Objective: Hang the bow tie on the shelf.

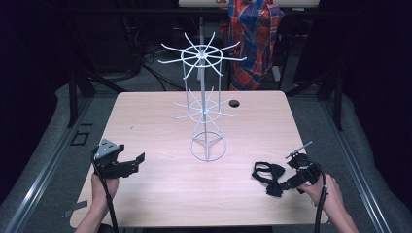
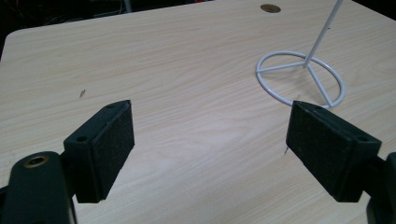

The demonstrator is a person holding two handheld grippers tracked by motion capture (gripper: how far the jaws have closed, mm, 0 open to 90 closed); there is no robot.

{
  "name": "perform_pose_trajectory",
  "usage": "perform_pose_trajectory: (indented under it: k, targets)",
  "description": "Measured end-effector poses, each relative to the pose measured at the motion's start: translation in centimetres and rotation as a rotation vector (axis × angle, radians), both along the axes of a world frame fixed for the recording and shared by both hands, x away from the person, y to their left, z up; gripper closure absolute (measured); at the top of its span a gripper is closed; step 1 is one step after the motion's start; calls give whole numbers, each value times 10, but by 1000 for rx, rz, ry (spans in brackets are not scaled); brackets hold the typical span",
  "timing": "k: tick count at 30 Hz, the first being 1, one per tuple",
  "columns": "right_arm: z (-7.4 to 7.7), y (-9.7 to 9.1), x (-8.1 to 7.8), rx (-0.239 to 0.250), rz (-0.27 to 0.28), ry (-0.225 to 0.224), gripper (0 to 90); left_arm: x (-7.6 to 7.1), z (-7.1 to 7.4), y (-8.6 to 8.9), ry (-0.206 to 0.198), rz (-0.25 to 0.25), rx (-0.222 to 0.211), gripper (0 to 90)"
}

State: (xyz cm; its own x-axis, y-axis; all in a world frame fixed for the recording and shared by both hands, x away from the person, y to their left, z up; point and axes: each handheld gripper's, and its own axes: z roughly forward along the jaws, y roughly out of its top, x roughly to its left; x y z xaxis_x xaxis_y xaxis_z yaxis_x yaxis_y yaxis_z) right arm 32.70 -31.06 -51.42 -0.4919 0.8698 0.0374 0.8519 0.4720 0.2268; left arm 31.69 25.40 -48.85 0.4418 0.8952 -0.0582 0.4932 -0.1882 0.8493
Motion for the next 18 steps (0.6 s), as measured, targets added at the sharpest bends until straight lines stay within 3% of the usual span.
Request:
perform_pose_trajectory:
  k: [10, 16, 18]
  targets:
    - [-2, 9, -1, 24, 11, 22, 129, 0, 0, 0, 0, -4, -2, 156]
    - [-4, 17, -1, 42, 8, 10, 127, 0, 0, 1, 2, -5, -1, 156]
    - [-5, 21, 0, 35, 31, 25, 125, -1, 0, 2, 3, -4, -1, 156]
